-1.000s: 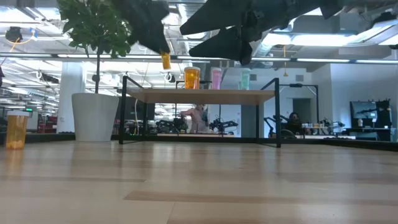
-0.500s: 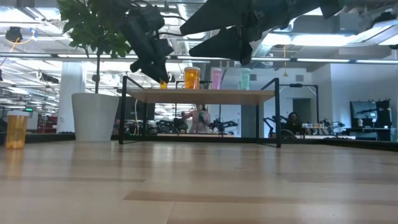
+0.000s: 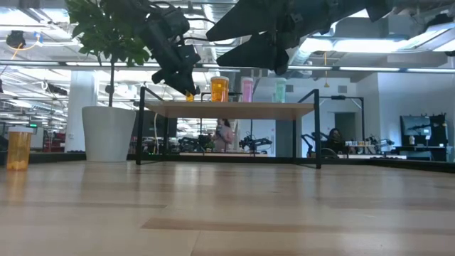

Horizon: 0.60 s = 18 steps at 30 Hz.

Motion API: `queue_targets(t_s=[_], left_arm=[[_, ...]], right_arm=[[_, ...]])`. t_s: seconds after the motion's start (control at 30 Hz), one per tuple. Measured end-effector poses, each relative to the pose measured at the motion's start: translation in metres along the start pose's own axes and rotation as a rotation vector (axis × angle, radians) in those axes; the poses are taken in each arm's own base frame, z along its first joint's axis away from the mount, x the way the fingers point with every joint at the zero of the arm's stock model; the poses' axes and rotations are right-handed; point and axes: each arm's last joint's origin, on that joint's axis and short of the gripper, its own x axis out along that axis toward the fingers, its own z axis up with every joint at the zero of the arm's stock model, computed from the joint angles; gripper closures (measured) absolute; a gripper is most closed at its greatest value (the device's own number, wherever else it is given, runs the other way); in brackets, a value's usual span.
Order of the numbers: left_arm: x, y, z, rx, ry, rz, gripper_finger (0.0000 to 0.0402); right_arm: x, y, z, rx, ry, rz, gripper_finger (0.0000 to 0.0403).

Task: Pick and place medicine bottles onto shelf by color
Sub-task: Put the right small orange pill bottle on the shelf, then put the top small orange pill bottle on the shelf aligned with the other small orange pill bottle

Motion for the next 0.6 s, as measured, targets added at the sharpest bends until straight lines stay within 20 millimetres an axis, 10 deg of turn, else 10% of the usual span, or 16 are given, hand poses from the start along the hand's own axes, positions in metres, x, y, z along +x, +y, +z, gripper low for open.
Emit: queue_targets(t_s=[0.6], left_arm=[[0.0001, -0.0004, -0.0005, 0.001, 0.003, -0.009, 0.0191]], right_arm=[[0.0, -0.0001, -0.0002, 0.0, 0.002, -0.001, 0.0121]])
